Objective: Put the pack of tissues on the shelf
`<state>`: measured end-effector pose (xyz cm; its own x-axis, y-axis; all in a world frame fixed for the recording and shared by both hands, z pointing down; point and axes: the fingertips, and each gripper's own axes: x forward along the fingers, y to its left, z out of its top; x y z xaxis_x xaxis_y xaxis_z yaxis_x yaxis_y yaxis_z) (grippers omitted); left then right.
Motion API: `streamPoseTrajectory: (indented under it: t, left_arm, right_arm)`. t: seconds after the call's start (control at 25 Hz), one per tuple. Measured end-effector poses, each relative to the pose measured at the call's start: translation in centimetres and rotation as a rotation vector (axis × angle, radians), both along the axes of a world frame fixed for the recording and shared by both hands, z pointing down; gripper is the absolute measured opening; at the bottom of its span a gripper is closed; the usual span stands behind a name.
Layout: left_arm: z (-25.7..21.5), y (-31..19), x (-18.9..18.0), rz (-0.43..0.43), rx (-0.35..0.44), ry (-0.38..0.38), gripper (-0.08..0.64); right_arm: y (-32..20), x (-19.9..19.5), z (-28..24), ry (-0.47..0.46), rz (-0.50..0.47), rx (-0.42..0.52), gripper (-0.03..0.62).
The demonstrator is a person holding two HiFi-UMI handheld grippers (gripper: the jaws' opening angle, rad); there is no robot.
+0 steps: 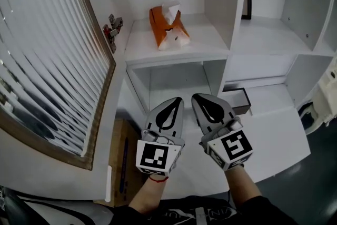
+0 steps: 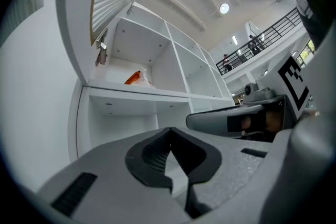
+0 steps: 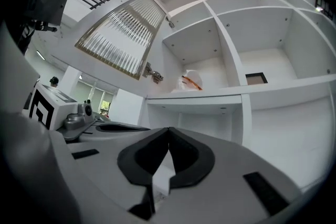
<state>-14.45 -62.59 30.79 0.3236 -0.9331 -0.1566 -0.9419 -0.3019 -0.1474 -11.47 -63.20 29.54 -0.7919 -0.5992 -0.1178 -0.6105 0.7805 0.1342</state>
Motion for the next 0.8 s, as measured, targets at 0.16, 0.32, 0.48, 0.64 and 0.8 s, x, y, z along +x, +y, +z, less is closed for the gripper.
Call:
streamPoseTrajectory:
  t: [0.16, 0.32, 0.48, 0.64, 0.8]
  left_arm:
    - [1.7, 0.9, 0.1, -0.019, -0.03, 0.021, 0.008]
    - [3.3, 1.9, 0.5, -0.029, -0.049, 0.041, 0.008]
    - [4.7, 2.7, 0.8, -0.047, -0.062, 0.057, 0.008]
    - [6.0, 3.6, 1.1, -0.063, -0.076, 0.061, 0.008]
    - [8.4, 4.6, 1.2, -0.072, -0.102, 0.05, 0.008]
  right_arm:
    - [1.0, 0.4, 2.0, 0.018, -0.009, -0.037, 0.005]
    - [2.2, 0.6, 3.3, 0.011, -0.036, -0.063, 0.005]
    - [3.0, 0.9, 5.1, 0.029, -0.042, -0.093, 0.005]
    - [4.0, 1.1, 6.3, 0.028, -0.065, -0.108, 0.005]
    - [4.8, 1.6, 8.6, 0.057, -0.075, -0.132, 0.005]
